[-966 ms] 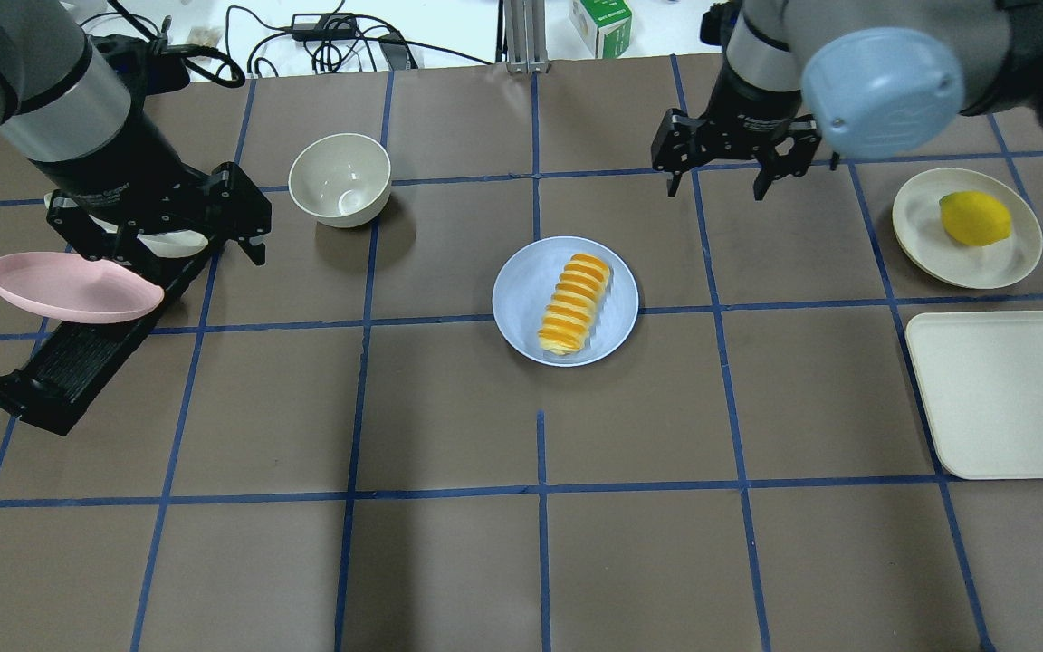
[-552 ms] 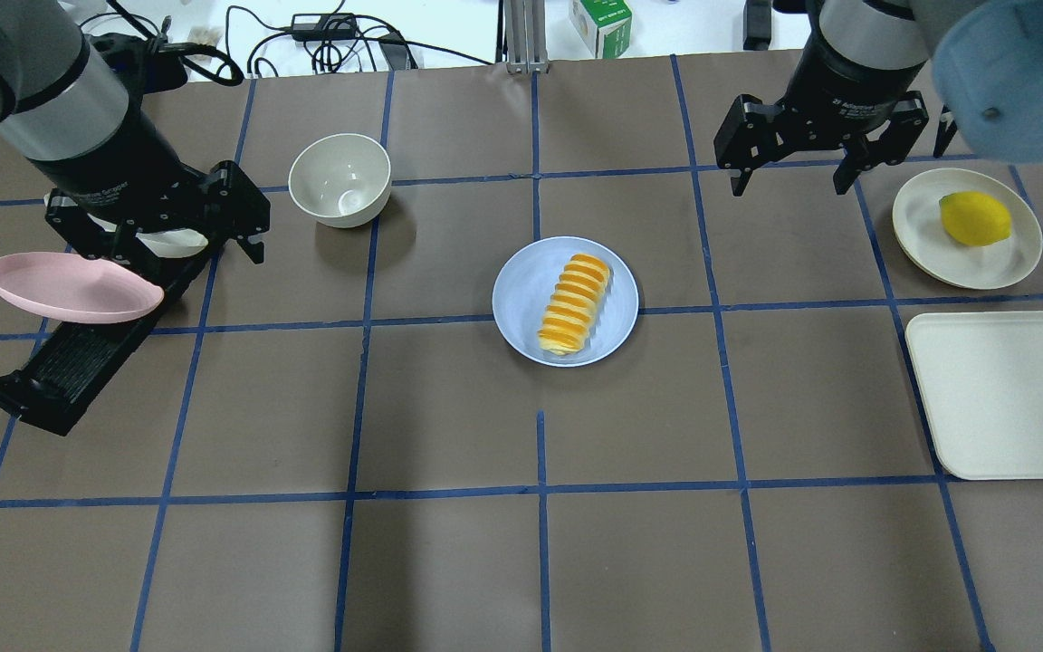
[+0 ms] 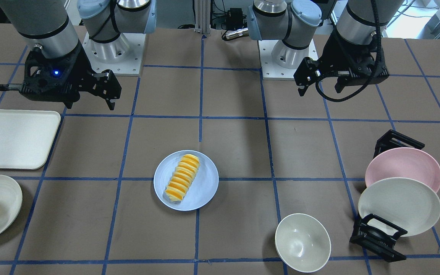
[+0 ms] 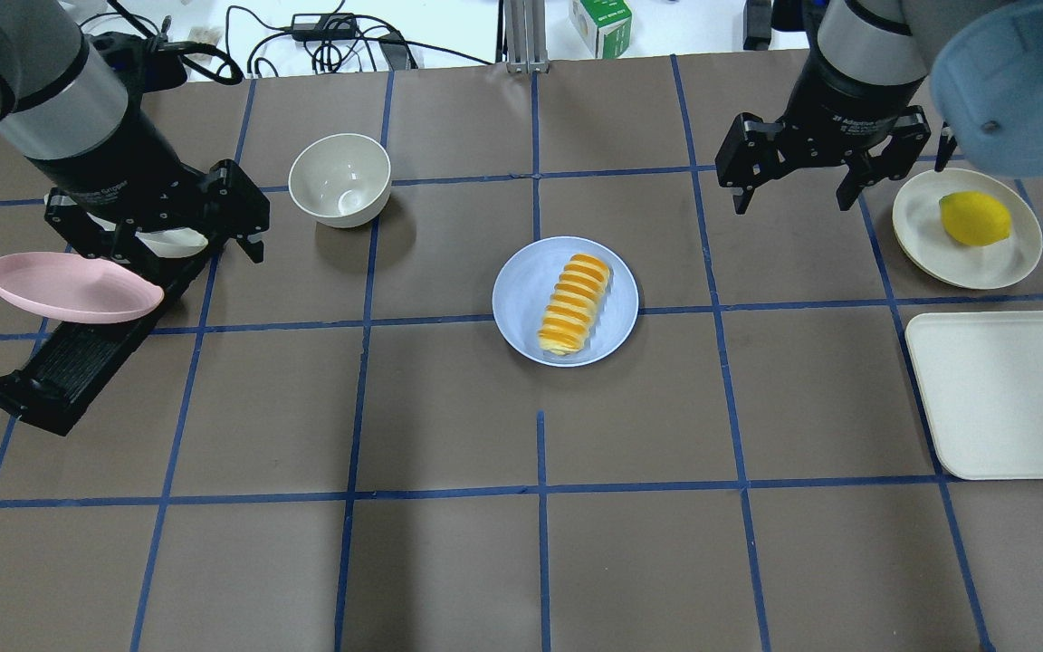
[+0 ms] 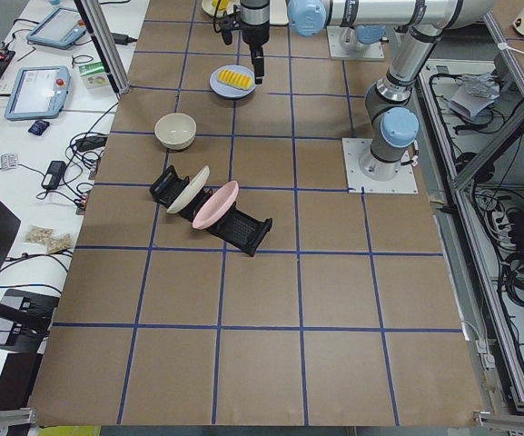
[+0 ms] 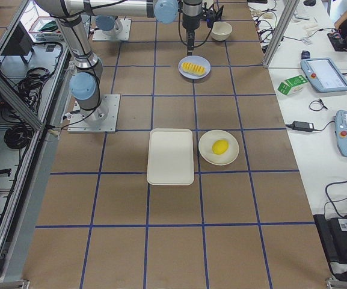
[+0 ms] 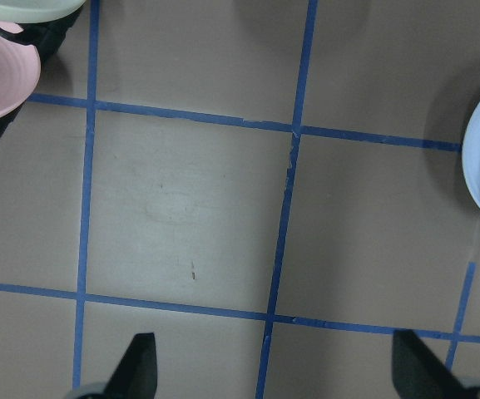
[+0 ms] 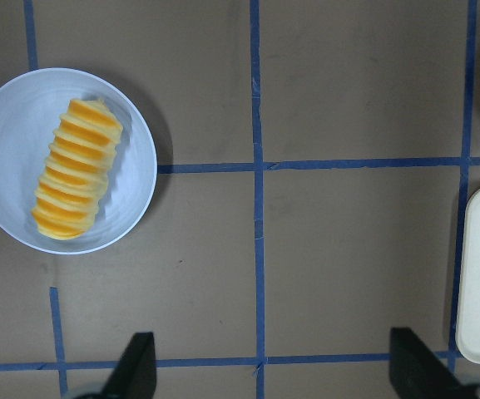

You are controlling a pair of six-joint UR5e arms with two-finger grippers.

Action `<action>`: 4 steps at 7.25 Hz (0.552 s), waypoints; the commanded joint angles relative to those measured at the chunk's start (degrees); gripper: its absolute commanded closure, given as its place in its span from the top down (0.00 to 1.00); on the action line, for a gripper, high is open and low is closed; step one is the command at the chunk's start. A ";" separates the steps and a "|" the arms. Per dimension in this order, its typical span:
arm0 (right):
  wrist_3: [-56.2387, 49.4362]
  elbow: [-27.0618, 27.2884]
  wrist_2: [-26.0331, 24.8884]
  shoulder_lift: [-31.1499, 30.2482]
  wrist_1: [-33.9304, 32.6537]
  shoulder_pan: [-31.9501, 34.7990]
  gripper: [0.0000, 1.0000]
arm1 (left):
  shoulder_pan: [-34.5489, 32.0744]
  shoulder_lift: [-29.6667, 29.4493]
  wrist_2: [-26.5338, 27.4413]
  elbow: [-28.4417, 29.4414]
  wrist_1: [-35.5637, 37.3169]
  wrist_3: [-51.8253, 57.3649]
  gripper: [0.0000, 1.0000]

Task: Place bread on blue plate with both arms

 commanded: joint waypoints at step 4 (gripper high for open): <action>0.18 -0.34 0.67 0.49 -0.26 0.15 1.00 | 0.00 -0.45 -0.06 -0.02 0.61 0.00 1.00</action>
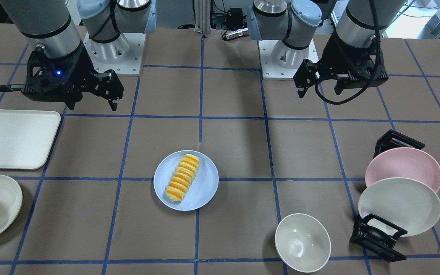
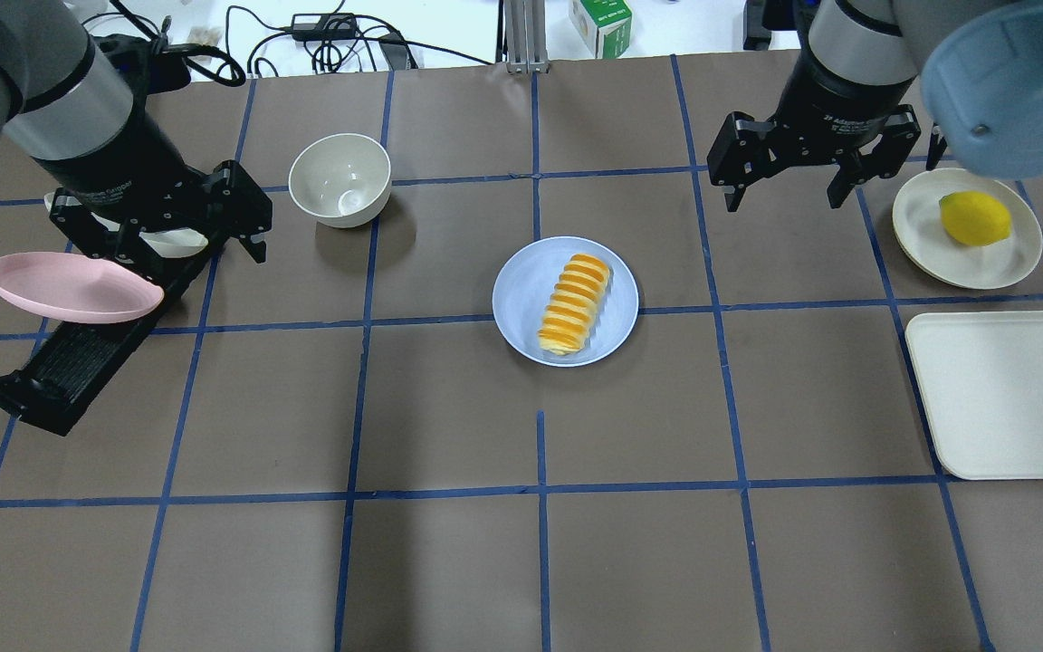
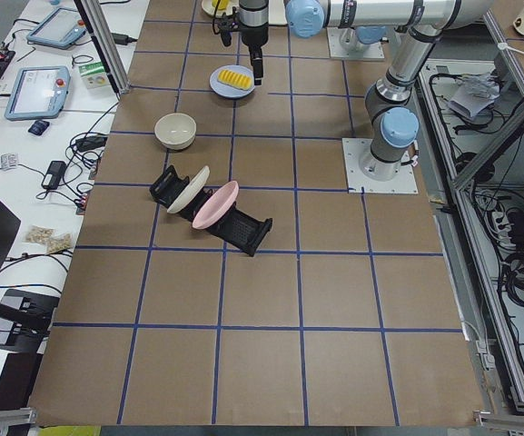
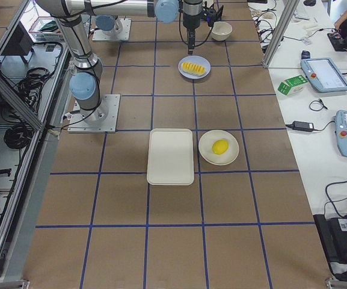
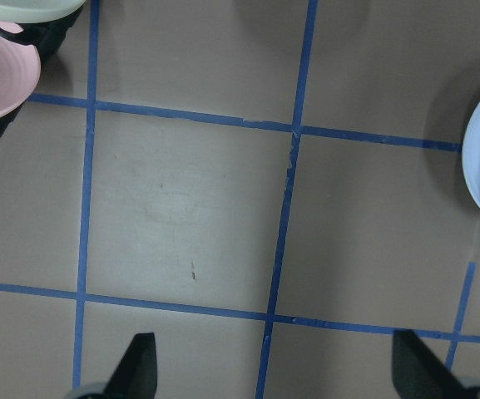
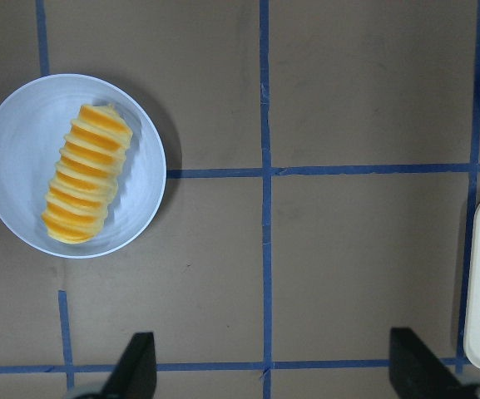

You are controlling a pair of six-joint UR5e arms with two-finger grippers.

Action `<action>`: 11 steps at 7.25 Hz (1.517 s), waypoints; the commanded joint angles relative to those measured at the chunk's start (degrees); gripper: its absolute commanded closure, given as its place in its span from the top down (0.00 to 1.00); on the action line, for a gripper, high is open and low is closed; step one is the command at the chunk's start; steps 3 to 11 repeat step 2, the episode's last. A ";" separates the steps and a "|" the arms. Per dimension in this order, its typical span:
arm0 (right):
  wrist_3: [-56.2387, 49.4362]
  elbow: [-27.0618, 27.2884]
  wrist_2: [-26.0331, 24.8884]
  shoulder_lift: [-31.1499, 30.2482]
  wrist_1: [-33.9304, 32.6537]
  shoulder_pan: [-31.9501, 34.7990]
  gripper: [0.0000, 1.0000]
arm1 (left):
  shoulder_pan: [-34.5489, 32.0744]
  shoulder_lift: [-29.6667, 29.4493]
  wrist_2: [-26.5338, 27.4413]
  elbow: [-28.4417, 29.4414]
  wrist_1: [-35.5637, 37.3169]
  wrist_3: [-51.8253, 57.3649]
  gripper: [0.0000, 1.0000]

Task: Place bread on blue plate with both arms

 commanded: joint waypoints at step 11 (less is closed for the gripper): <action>0.34 0.39 0.07 -0.12 -0.01 -0.04 1.00 | 0.00 -0.03 -0.09 0.16 0.67 0.00 1.00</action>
